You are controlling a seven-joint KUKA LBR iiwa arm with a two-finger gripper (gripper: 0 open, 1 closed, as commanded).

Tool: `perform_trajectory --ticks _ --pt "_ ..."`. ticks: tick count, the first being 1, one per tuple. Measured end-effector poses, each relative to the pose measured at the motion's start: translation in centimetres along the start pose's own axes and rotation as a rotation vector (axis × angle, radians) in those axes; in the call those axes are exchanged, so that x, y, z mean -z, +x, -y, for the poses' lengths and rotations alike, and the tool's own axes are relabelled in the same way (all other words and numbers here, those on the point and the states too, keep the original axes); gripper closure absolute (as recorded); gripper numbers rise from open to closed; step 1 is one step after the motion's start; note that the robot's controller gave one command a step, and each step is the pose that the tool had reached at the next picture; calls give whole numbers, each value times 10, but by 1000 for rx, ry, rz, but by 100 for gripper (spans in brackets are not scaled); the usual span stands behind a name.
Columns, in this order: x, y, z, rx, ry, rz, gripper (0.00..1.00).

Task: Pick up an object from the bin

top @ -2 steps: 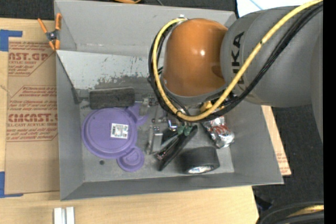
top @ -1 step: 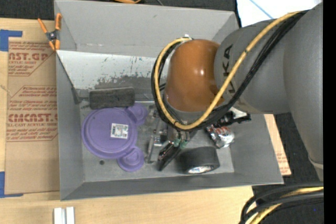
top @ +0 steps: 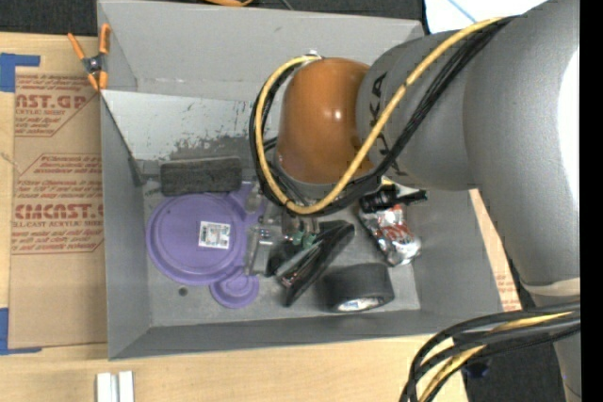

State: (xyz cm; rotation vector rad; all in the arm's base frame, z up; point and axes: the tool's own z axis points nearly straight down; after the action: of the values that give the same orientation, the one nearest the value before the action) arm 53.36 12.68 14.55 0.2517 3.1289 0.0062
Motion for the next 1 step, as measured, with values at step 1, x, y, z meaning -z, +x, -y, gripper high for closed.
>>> perform_trajectory --ticks 1 --pt "-7 -23 105 79 2 -2 0"
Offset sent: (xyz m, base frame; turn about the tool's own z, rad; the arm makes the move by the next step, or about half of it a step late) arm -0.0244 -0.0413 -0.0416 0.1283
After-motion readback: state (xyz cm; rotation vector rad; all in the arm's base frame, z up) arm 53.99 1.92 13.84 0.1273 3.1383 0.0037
